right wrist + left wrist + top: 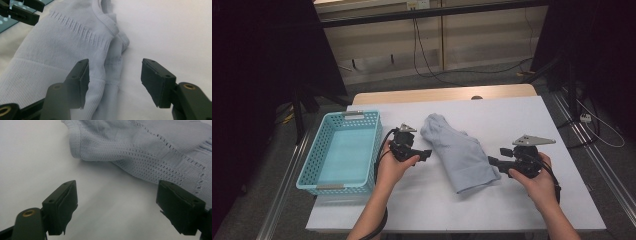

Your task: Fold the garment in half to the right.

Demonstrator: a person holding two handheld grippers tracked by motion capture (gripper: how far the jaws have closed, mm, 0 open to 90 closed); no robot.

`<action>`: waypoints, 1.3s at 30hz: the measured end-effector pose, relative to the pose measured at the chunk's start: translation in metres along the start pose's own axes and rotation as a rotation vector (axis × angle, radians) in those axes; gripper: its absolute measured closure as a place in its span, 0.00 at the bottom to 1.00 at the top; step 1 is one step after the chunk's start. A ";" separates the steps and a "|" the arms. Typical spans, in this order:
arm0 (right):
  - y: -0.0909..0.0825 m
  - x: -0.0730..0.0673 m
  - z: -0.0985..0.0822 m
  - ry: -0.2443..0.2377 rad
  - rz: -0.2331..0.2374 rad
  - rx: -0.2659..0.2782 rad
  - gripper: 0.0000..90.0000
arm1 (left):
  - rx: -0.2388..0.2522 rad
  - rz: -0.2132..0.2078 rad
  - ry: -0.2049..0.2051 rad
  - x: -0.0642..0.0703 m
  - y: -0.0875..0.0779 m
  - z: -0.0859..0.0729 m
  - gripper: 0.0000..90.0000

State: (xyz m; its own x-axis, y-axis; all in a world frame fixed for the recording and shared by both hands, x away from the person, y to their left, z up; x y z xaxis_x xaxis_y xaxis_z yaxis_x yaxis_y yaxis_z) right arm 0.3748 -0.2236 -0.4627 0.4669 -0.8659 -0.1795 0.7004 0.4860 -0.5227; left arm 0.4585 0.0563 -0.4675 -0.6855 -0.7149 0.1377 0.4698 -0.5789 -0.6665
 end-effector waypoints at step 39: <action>-0.005 -0.003 -0.023 -0.045 -0.001 -0.026 0.19 | 0.014 -0.135 -0.009 0.048 0.003 0.014 0.05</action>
State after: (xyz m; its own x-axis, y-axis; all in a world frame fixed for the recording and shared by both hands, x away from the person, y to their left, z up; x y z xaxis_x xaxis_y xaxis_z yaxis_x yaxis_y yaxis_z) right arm 0.3575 -0.2262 -0.4784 0.4901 -0.8601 -0.1413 0.6872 0.4811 -0.5443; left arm 0.4348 0.0147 -0.4529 -0.7379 -0.6337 0.2323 0.3812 -0.6753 -0.6314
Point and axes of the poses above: each handheld gripper's, and its own axes: y roughly forward along the jaws, z roughly out of its top, x roughly to its right, the point moved 7 cm from there along y, roughly forward along the jaws, and after that the axes turned 4 degrees about x, right-handed, at the moved point
